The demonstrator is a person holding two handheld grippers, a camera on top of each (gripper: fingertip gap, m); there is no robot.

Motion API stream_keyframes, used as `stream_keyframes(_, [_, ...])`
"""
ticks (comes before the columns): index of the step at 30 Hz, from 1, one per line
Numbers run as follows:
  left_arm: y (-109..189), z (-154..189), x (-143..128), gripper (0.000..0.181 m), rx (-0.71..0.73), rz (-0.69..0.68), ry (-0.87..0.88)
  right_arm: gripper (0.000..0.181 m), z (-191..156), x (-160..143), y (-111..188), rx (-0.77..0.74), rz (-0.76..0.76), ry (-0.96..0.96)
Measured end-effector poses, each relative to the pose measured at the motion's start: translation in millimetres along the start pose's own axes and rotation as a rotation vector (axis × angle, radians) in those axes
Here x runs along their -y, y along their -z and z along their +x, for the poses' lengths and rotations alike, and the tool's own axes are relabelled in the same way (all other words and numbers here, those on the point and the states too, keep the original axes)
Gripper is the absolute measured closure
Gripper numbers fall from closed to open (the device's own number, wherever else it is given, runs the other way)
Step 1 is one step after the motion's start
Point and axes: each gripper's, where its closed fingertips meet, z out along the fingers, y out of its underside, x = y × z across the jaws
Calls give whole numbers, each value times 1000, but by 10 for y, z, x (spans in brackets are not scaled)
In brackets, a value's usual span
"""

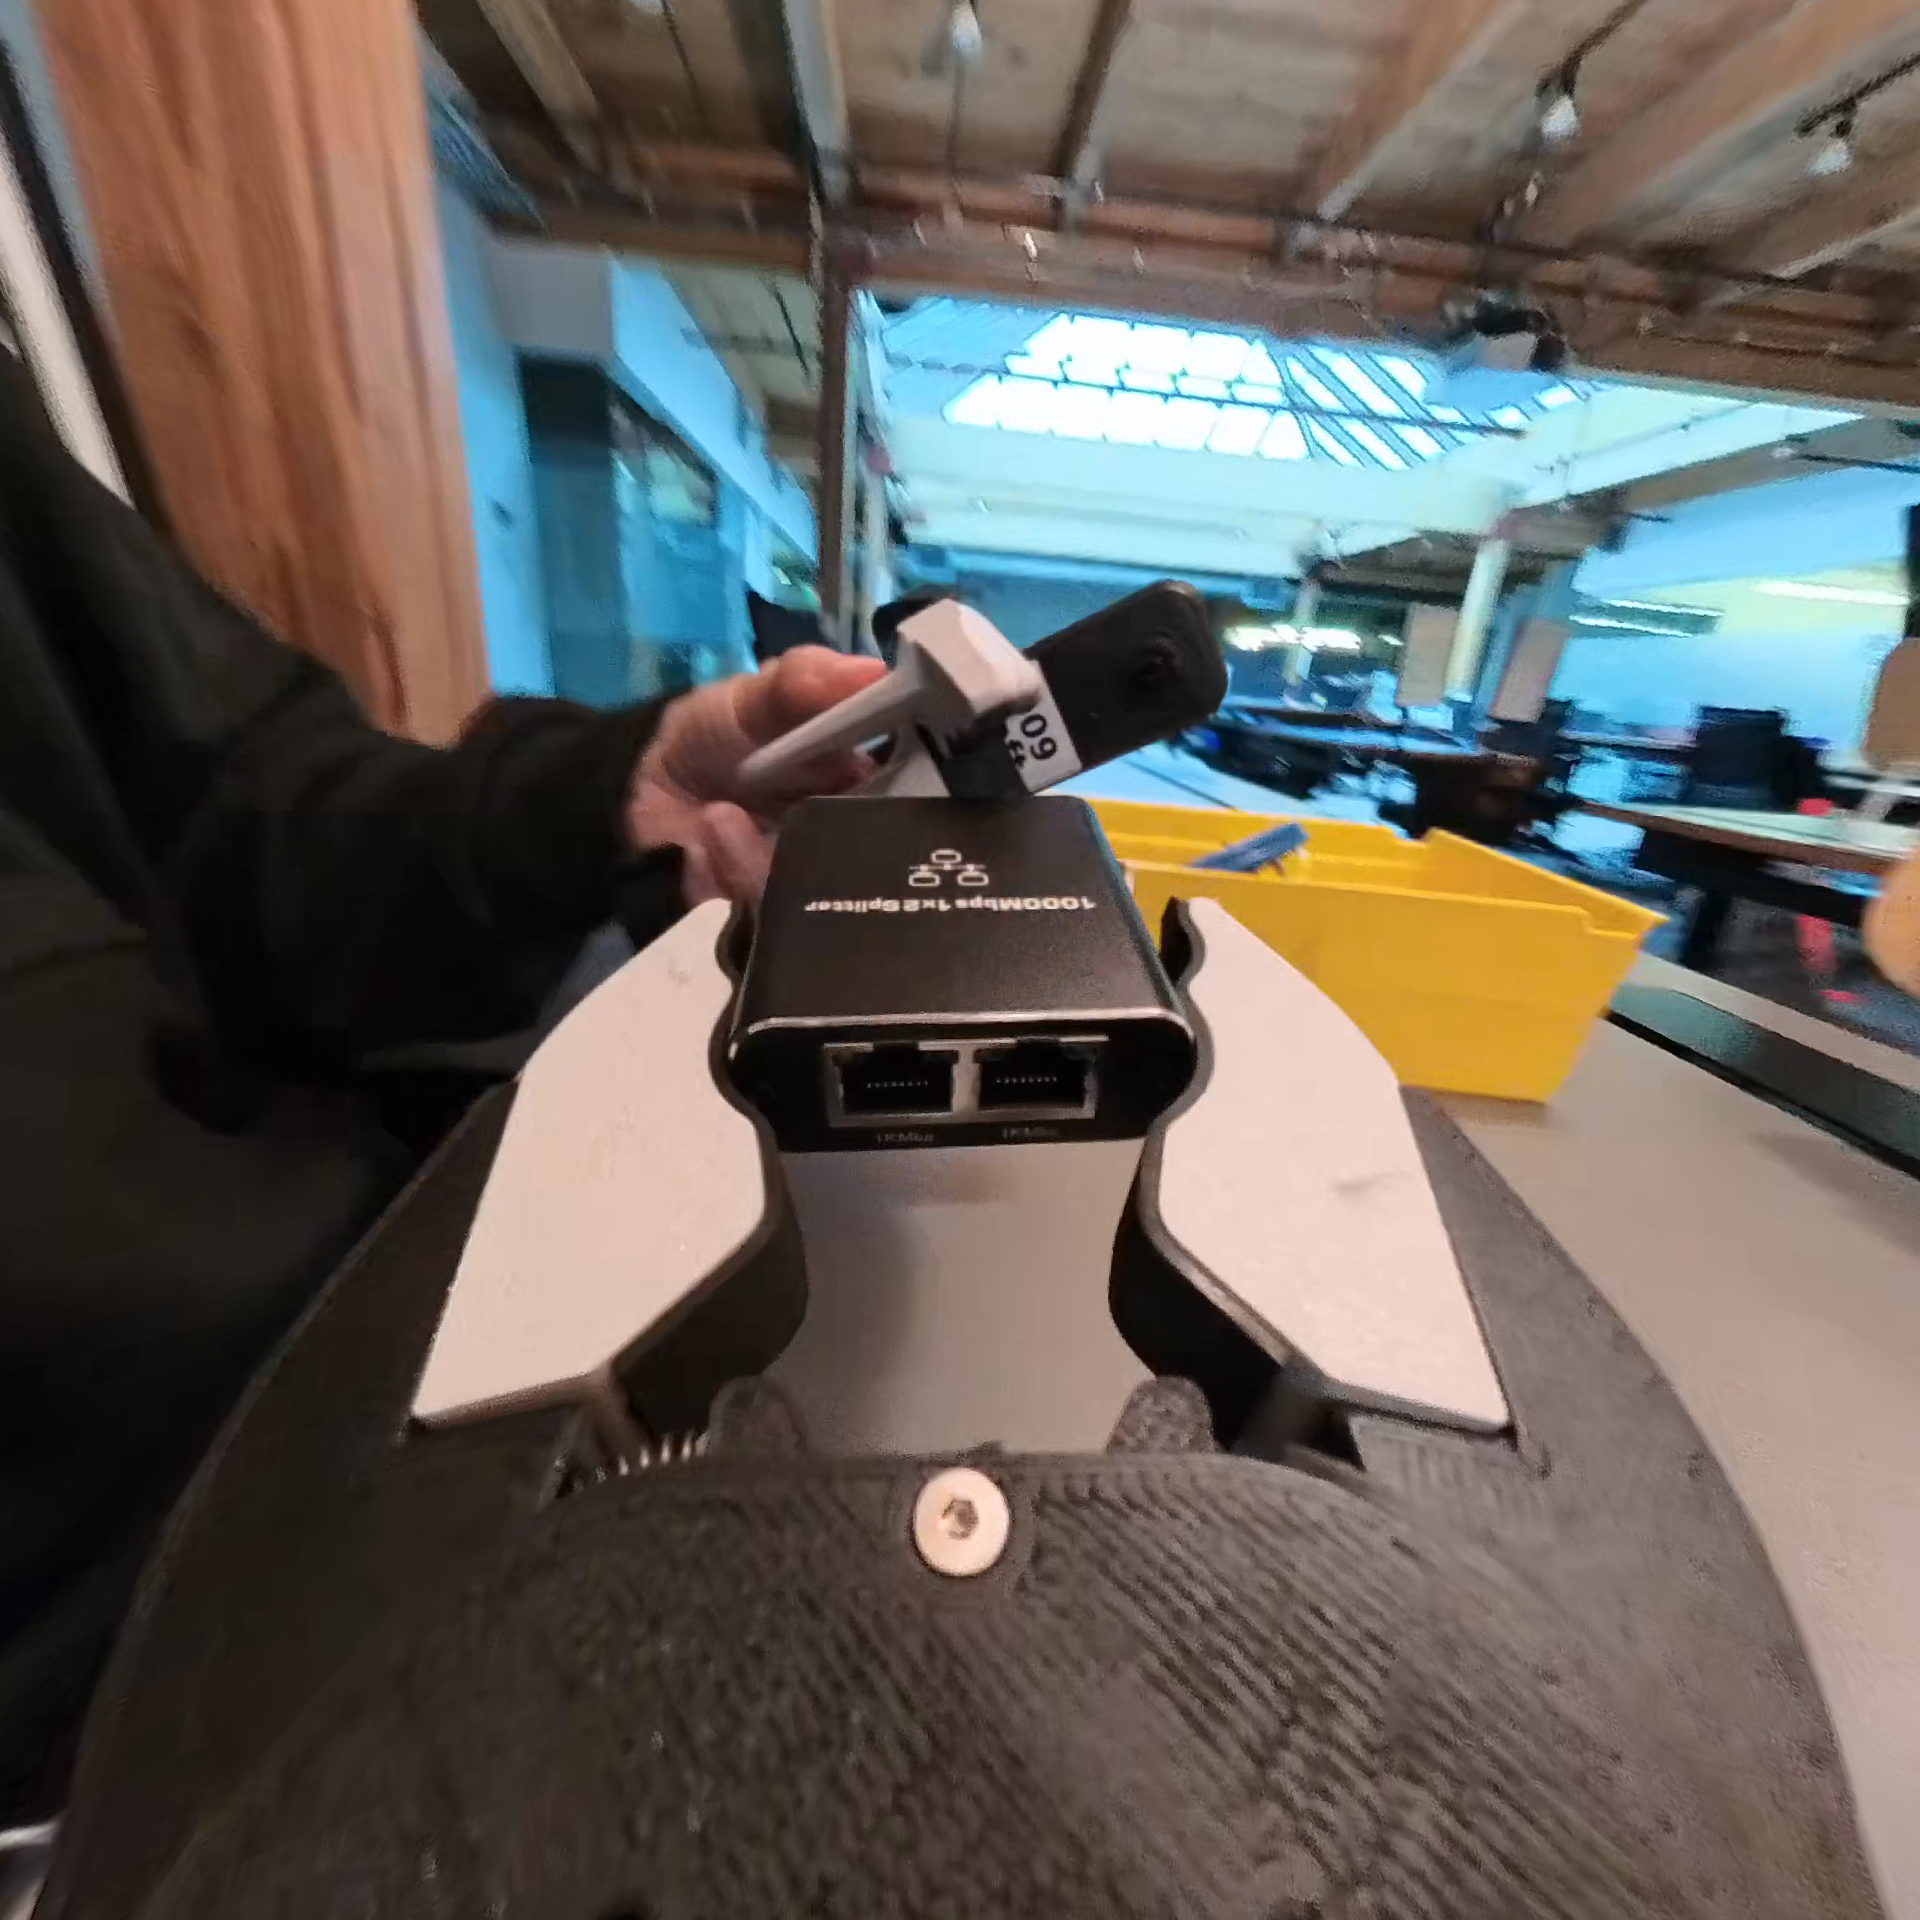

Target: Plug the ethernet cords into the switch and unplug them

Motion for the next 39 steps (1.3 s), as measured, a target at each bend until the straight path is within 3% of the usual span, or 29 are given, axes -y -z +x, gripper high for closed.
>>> stream_keyframes(2, [220, 93, 169, 144, 94, 64, -209, 106, -13, 144, 100, 52, 93, -85])
stream_keyframes(3, [385, 40, 248, 144, 218, 74, -336, 106, -31, 214, 147, 84, 136, -117])
stream_keyframes(5, [924, -276, 455, 135, 635, 84, -581, 106, -38, 320, 213, 115, 205, -161])
stream_keyframes(7, [1665, -536, 623, 121, 1085, 104, -723, 106, -31, 351, 235, 127, 232, -185])
stream_keyframes(10, [2379, -753, 515, 115, 1388, 53, -743, 106, -1, 309, 210, 101, 214, -169])
stream_keyframes(14, [2519, -1132, 211, 122, 1339, 36, -580, 107, 51, 210, 166, 64, 161, -154])
stream_keyframes(16, [2411, -1196, 211, 143, 1274, 85, -586, 107, 68, 155, 143, 42, 133, -140])
stream_keyframes(20, [2303, -1239, 316, 156, 1342, 82, -694, 107, 68, 91, 126, 13, 94, -109])
stream_keyframes(28, [2014, -1379, 574, 152, 1354, 94, -752, 107, 122, 96, 151, -16, 98, -100])
stream_keyframes(31, [1907, -1398, 636, 149, 1334, 27, -776, 107, 122, 84, 144, -12, 92, -109])
stream_keyframes(34, [1919, -1241, 735, 134, 1302, -44, -805, 107, 119, 64, 147, -19, 79, -100])
stream_keyframes(37, [1881, -808, 1034, 129, 1123, -48, -940, 107, 122, 81, 167, -23, 83, -89])
stream_keyframes(39, [1910, -687, 1266, 129, 1059, -176, -1075, 107, 150, 108, 177, -31, 99, -93])
